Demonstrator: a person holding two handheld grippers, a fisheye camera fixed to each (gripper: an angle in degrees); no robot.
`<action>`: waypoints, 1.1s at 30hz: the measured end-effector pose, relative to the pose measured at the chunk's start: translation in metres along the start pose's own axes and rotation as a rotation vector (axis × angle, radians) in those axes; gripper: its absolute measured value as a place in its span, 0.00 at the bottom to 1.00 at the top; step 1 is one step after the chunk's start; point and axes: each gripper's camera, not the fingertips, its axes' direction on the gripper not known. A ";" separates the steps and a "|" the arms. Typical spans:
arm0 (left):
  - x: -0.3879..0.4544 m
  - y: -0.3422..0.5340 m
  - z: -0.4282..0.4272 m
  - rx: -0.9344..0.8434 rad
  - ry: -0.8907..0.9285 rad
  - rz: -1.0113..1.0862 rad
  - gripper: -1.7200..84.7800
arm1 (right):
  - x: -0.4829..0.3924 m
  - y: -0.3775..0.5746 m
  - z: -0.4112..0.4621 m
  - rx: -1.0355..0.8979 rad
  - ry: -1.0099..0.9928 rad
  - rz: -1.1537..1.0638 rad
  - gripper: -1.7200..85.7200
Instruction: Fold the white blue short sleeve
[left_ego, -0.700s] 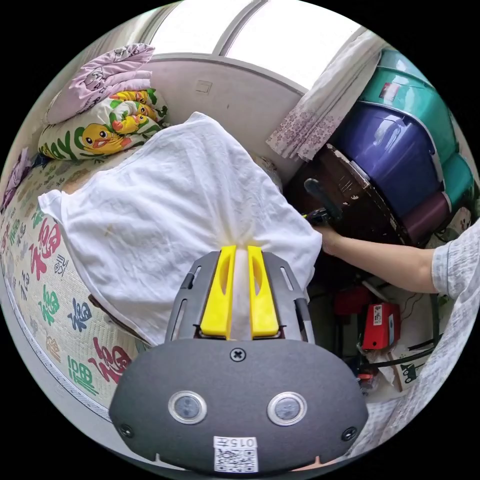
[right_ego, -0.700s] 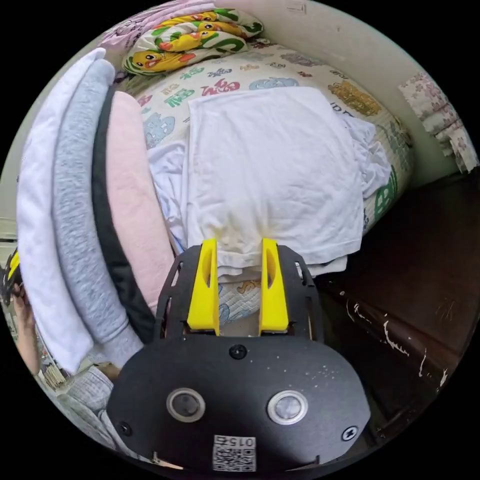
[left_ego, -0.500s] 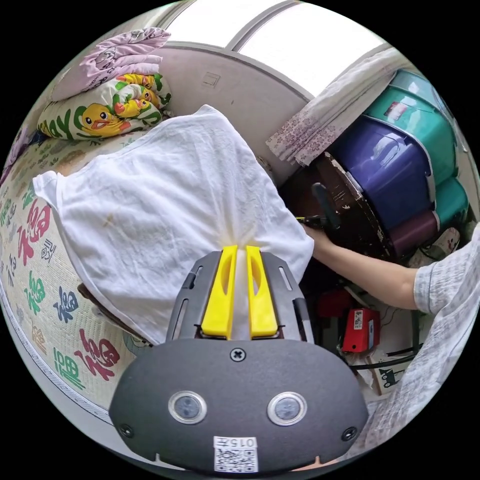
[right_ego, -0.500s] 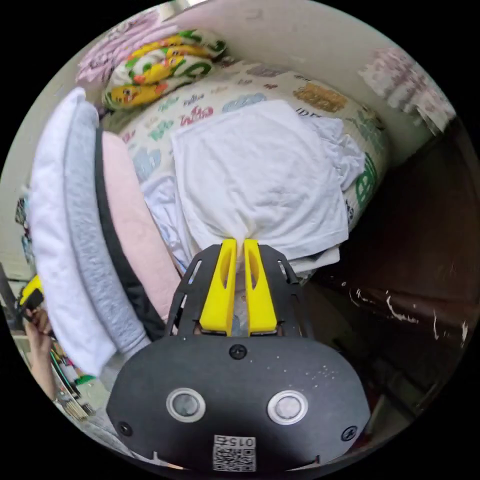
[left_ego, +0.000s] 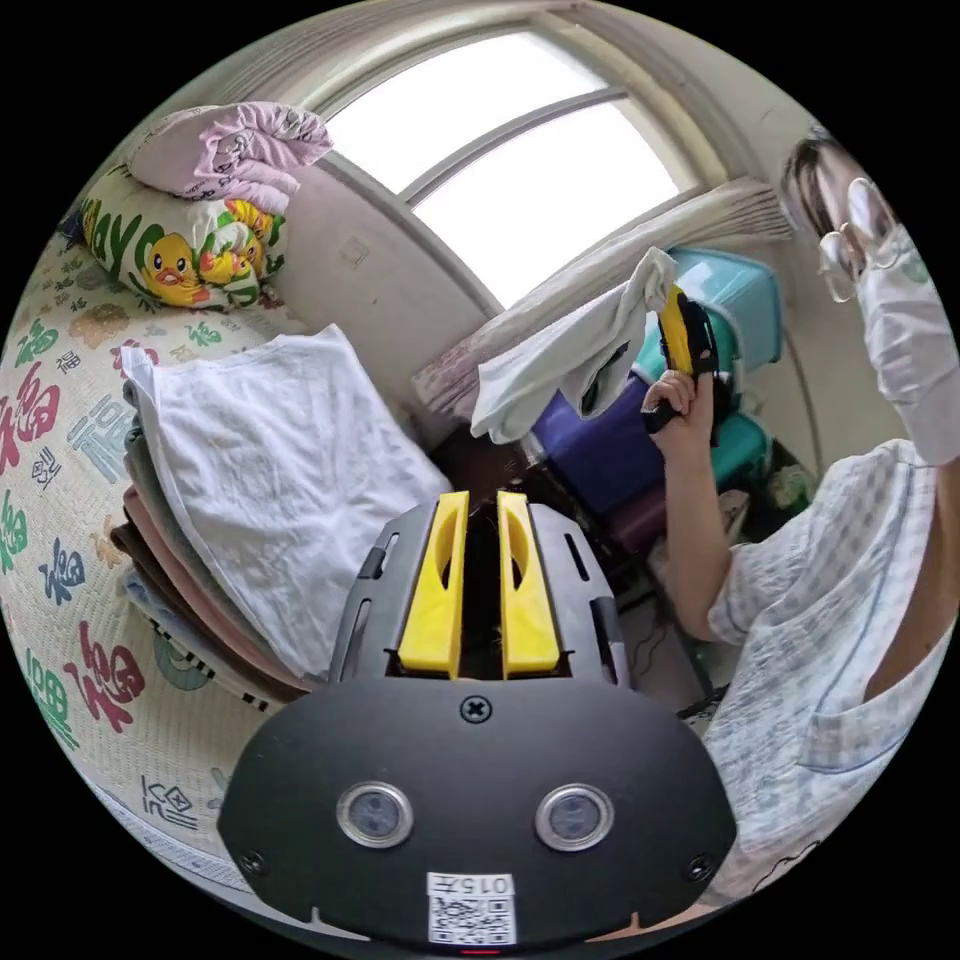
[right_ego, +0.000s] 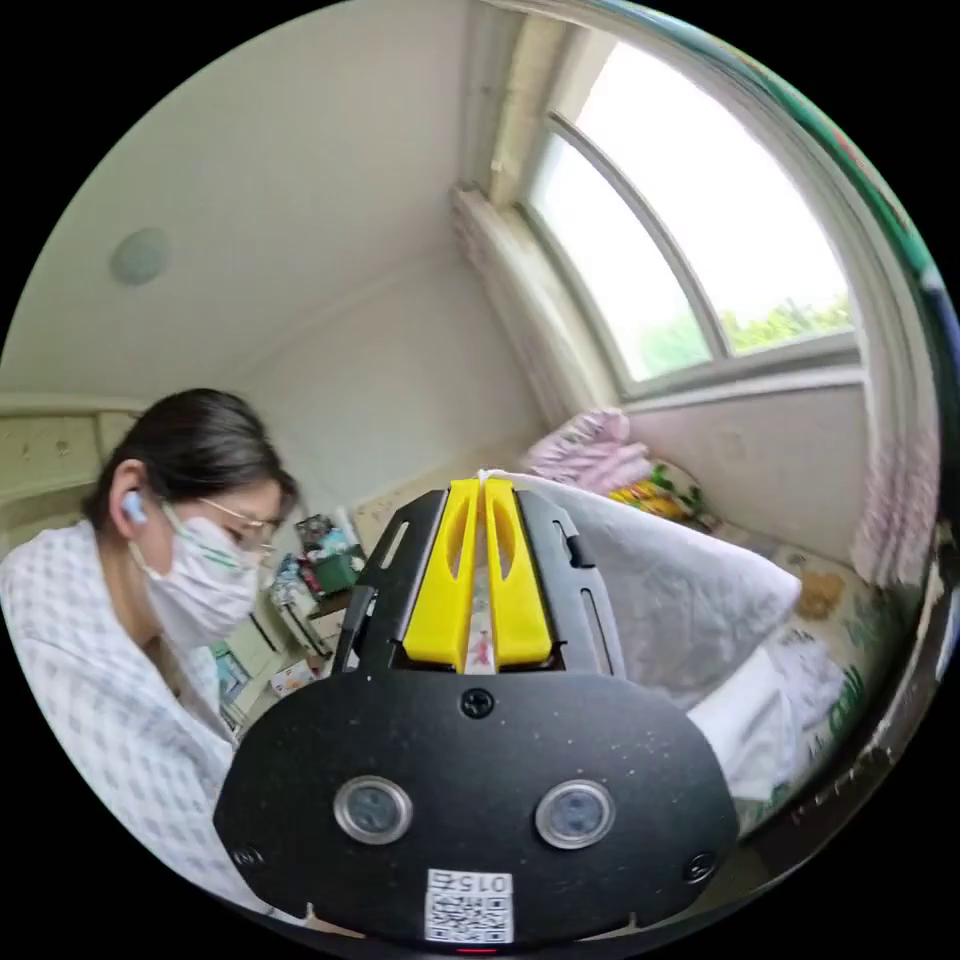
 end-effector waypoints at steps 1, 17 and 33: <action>0.012 0.005 -0.025 0.045 0.057 0.014 0.10 | -0.037 -0.010 0.009 0.006 -0.097 -0.036 0.02; 0.108 0.234 -0.434 0.362 -0.264 -0.178 0.17 | -0.341 0.179 0.251 -0.639 -0.556 0.544 0.02; 0.076 0.419 -0.507 0.470 -0.369 -0.738 0.02 | -0.496 0.182 0.398 -1.272 -0.549 0.674 0.02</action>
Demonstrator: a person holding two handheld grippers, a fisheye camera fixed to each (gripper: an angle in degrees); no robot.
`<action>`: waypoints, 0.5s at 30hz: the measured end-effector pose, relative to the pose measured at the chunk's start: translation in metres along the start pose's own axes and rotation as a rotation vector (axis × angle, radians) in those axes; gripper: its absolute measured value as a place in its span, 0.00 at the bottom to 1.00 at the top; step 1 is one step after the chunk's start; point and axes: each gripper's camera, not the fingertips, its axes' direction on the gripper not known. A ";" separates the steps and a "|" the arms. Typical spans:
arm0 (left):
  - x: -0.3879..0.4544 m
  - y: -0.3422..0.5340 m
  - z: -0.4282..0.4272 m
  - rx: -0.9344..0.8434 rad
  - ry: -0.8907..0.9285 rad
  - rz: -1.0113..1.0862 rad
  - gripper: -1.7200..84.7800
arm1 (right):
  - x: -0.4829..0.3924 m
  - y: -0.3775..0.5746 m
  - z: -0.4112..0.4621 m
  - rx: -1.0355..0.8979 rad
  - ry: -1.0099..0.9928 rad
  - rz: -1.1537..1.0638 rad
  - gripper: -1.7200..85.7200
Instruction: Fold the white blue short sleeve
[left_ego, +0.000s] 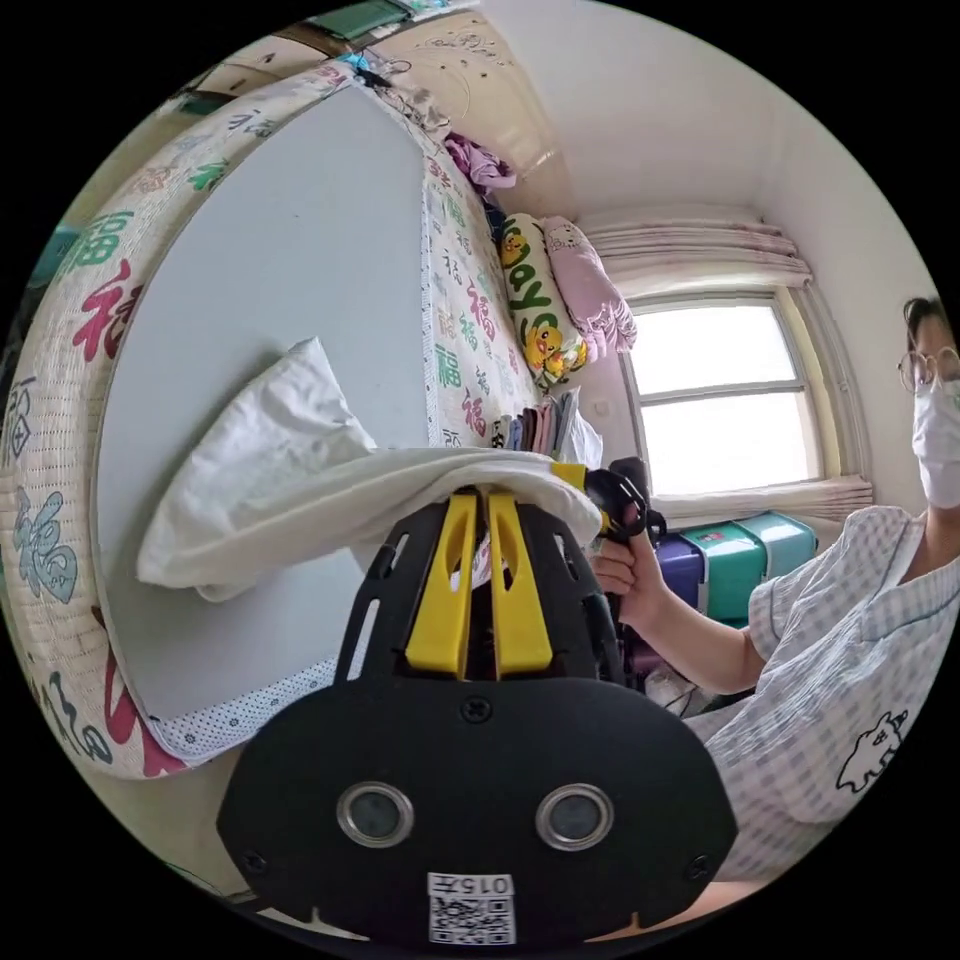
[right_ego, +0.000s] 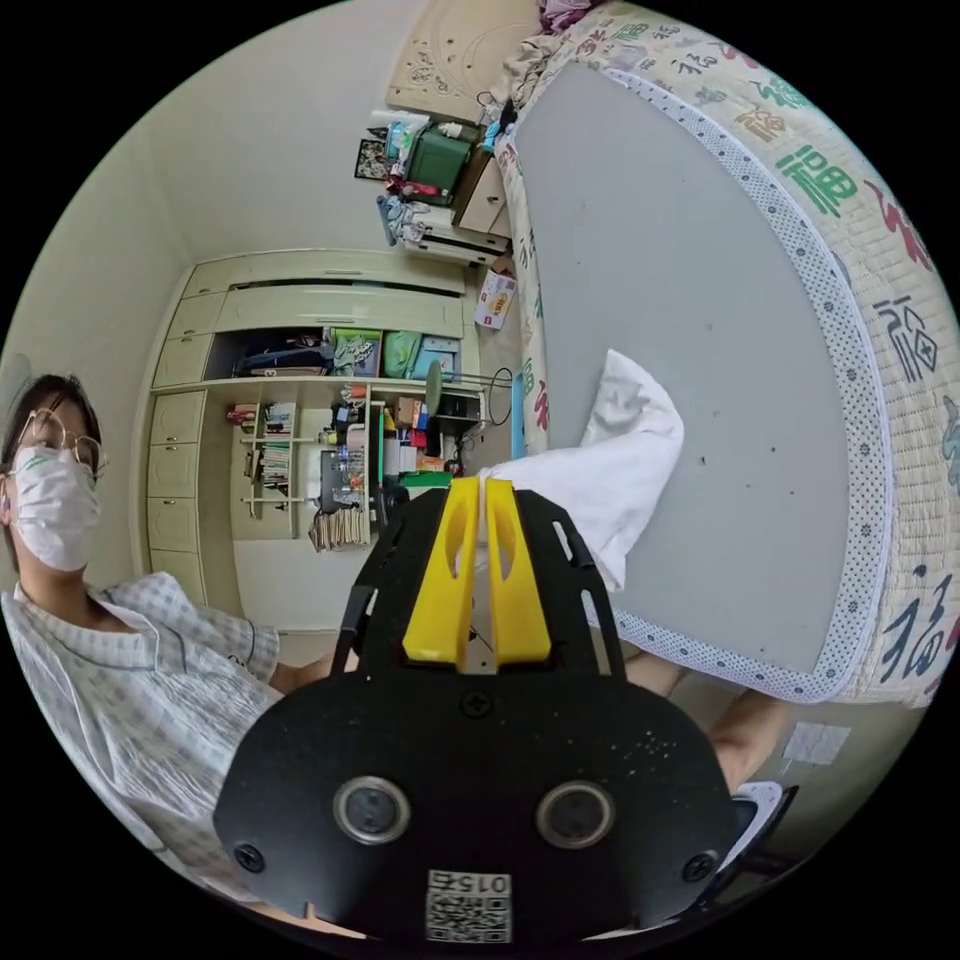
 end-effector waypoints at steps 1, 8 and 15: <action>0.003 0.002 -0.009 0.031 -0.012 -0.022 0.02 | -0.017 -0.010 -0.013 0.019 0.003 0.008 0.02; 0.015 0.039 -0.123 0.471 -0.033 -0.151 0.02 | -0.119 -0.049 -0.125 0.331 0.020 0.083 0.01; -0.030 0.110 -0.138 0.367 -0.058 -0.439 0.02 | -0.167 -0.043 -0.123 0.061 0.276 0.394 0.01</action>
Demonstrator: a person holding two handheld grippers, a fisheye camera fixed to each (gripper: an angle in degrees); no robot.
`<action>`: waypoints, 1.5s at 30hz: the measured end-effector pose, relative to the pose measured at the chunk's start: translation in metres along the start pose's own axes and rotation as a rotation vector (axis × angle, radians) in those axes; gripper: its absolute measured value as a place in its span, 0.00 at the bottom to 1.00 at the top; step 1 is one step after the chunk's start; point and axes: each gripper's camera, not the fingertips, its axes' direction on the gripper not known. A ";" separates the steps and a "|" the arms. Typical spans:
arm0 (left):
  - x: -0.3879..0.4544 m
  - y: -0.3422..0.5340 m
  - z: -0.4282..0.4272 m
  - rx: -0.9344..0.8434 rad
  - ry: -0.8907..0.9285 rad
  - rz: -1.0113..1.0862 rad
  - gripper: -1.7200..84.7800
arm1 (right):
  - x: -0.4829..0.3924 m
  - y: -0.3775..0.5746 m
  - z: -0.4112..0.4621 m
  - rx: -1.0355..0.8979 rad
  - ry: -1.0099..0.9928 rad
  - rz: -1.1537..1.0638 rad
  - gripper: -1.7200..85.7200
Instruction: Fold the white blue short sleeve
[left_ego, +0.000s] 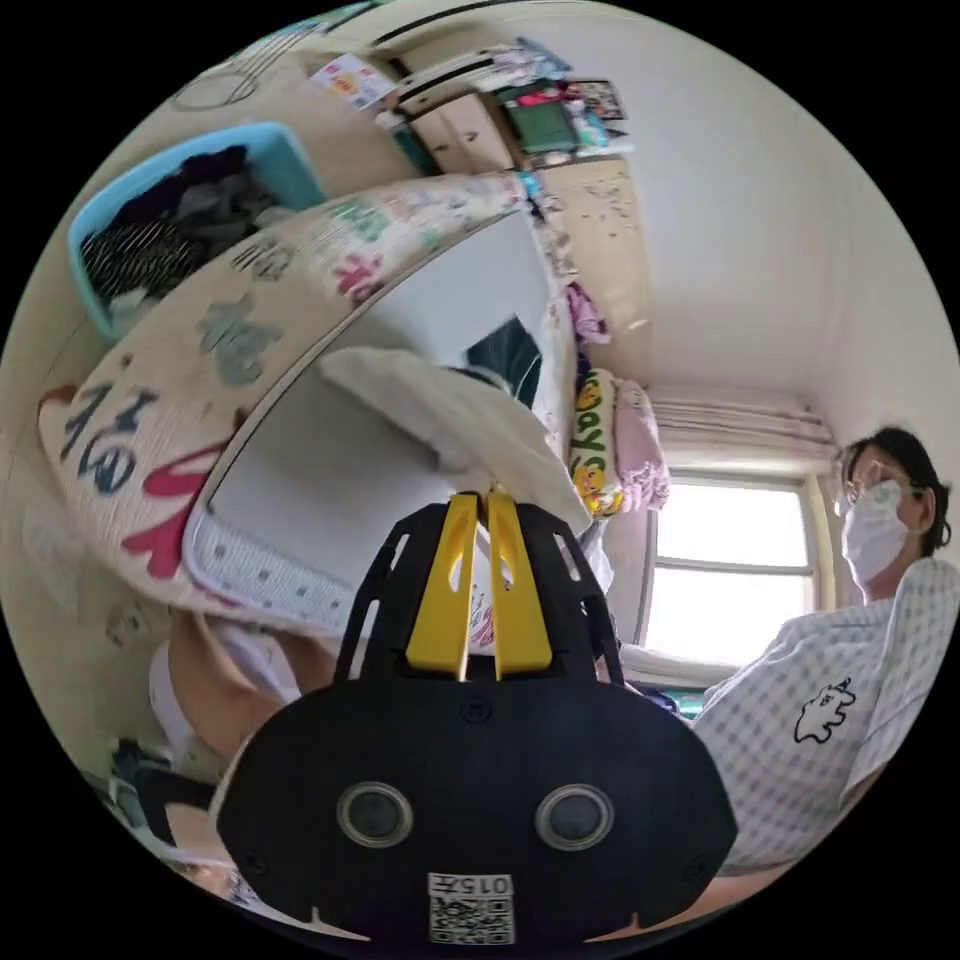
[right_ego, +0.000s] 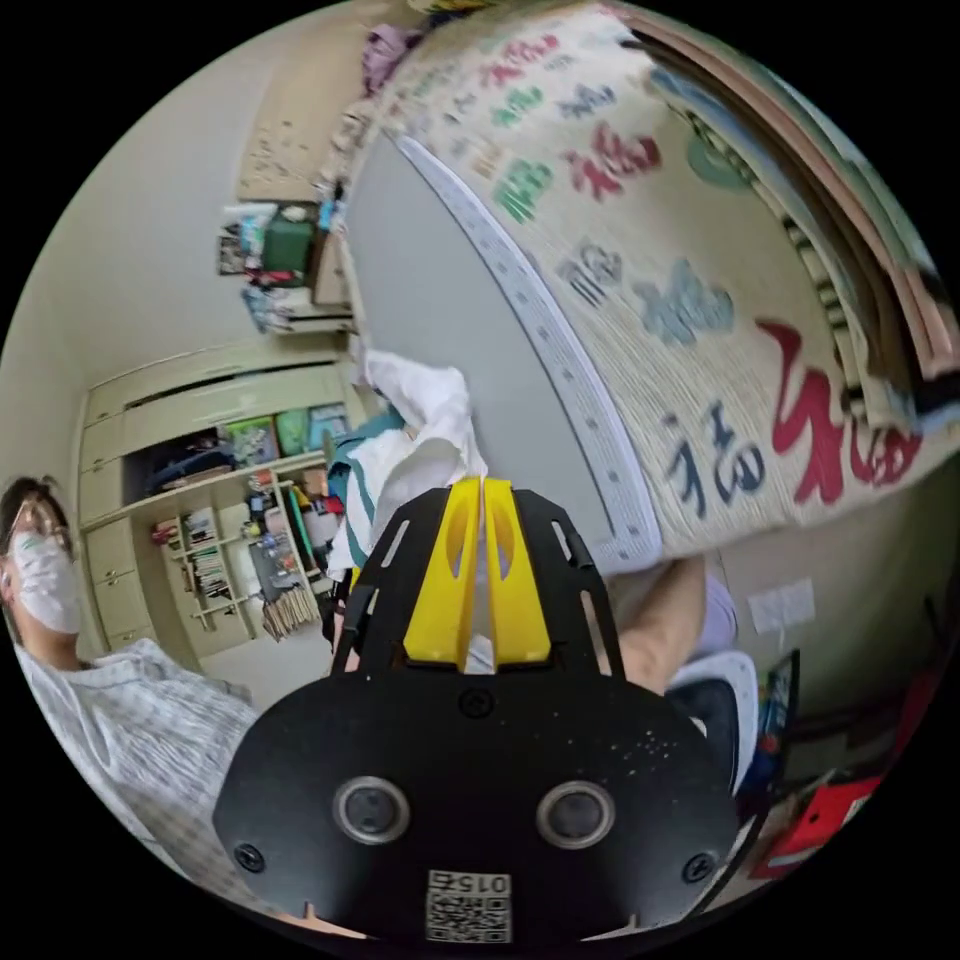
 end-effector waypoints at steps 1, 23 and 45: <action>-0.017 0.008 -0.002 -0.018 -0.008 -0.076 0.02 | -0.012 0.003 0.005 -0.043 0.044 0.024 0.01; 0.031 -0.029 -0.002 -0.085 -0.393 0.197 0.17 | -0.699 -0.135 0.151 -0.525 0.348 -1.167 0.11; 0.082 0.007 -0.017 -0.235 -0.149 0.557 0.01 | -0.898 -0.072 0.242 -1.531 0.702 -1.969 0.21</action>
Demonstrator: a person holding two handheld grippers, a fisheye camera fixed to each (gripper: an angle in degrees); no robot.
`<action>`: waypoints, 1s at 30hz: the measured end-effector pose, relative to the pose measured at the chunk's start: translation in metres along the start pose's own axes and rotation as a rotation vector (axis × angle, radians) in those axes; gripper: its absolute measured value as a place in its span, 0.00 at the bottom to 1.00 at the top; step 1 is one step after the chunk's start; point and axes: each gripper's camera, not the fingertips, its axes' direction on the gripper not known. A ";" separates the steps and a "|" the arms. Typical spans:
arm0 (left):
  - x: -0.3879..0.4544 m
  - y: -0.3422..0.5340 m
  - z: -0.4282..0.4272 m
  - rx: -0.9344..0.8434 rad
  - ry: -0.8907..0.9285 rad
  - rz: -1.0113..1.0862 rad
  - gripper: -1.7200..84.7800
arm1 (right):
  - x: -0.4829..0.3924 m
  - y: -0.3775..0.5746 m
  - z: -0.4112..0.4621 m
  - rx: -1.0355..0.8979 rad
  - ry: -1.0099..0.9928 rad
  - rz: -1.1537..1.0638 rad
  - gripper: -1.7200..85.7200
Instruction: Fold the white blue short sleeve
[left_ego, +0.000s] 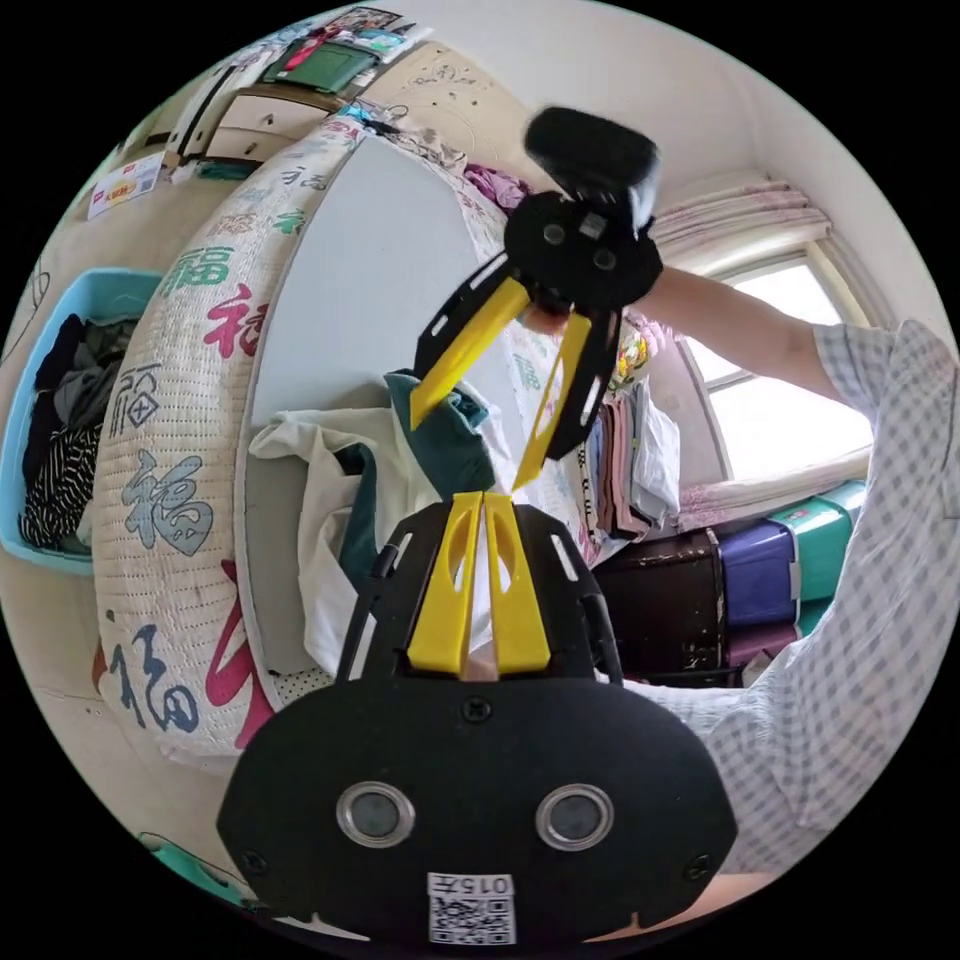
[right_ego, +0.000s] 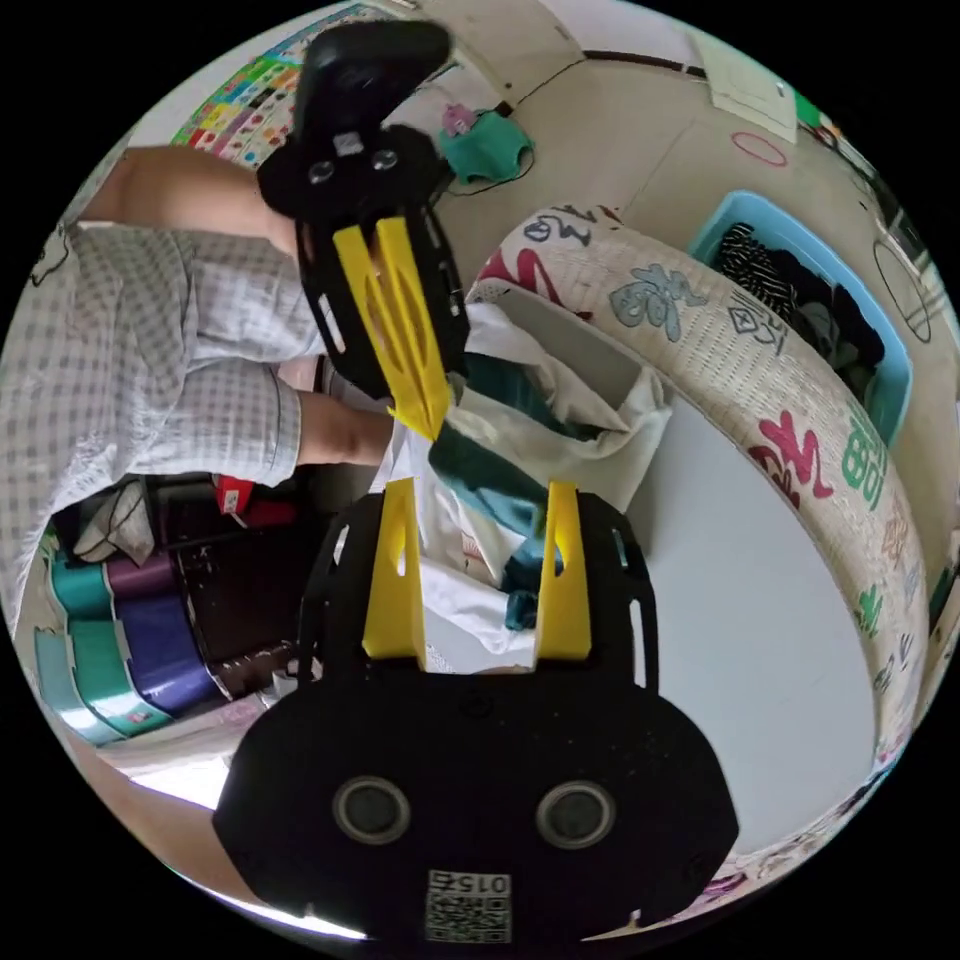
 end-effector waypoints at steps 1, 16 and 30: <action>-0.002 0.000 -0.004 0.018 0.016 -0.016 0.01 | -0.011 -0.003 0.007 -0.034 0.045 -0.028 0.18; 0.035 -0.045 0.004 -0.141 0.013 0.145 0.16 | -0.159 0.359 0.130 0.638 -0.235 1.165 0.02; 0.023 -0.167 0.146 -0.574 0.044 0.148 0.18 | -0.299 0.471 0.380 0.800 -0.300 1.332 0.02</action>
